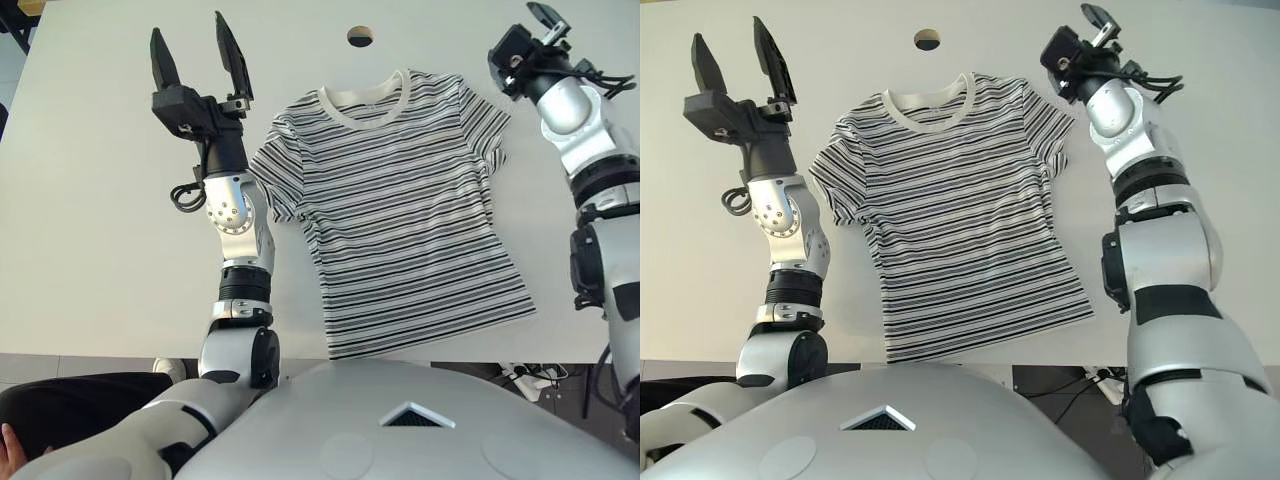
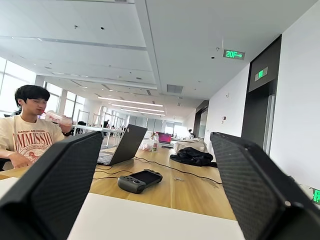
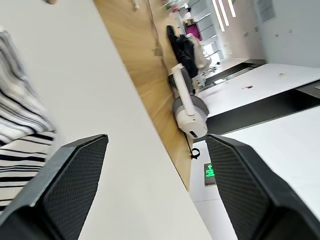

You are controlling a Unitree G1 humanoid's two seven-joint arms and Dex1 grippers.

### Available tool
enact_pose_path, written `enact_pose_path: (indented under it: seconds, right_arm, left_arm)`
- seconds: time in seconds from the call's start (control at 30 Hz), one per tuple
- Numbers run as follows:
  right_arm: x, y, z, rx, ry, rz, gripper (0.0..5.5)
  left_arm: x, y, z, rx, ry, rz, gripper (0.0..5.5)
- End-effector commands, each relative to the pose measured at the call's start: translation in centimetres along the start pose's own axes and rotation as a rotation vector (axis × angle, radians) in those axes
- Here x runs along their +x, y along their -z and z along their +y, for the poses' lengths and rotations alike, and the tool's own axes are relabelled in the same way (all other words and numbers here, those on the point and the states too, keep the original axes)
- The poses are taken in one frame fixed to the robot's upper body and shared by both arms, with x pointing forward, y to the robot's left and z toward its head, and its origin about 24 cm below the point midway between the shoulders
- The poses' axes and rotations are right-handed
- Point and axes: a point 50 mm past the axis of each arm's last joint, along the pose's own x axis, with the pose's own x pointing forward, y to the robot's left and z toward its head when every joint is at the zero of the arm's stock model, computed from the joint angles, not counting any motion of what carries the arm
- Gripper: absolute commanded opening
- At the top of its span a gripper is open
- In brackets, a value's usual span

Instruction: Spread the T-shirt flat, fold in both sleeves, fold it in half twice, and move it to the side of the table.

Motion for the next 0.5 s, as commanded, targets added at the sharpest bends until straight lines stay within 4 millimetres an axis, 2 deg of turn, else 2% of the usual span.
enact_pose_path:
  seconds: [0.03,0.1,0.23,0.5]
  right_arm:
    - [-0.9,1.6,2.5,0.003,-0.100,0.049,3.60]
    - [-1.1,2.0,4.3,-0.005,-0.157,0.085,3.60]
    - [-1.2,2.3,6.2,-0.010,-0.202,0.135,3.60]
    - [-1.5,3.3,5.8,-0.002,-0.211,0.215,3.60]
  left_arm:
    - [0.1,-0.1,0.3,0.013,0.001,-0.006,3.96]
    - [0.1,0.0,0.1,0.006,0.002,-0.006,3.96]
    - [0.0,0.1,-0.5,-0.002,0.025,0.001,3.96]
    - [0.0,0.0,-0.5,-0.002,0.039,0.006,3.96]
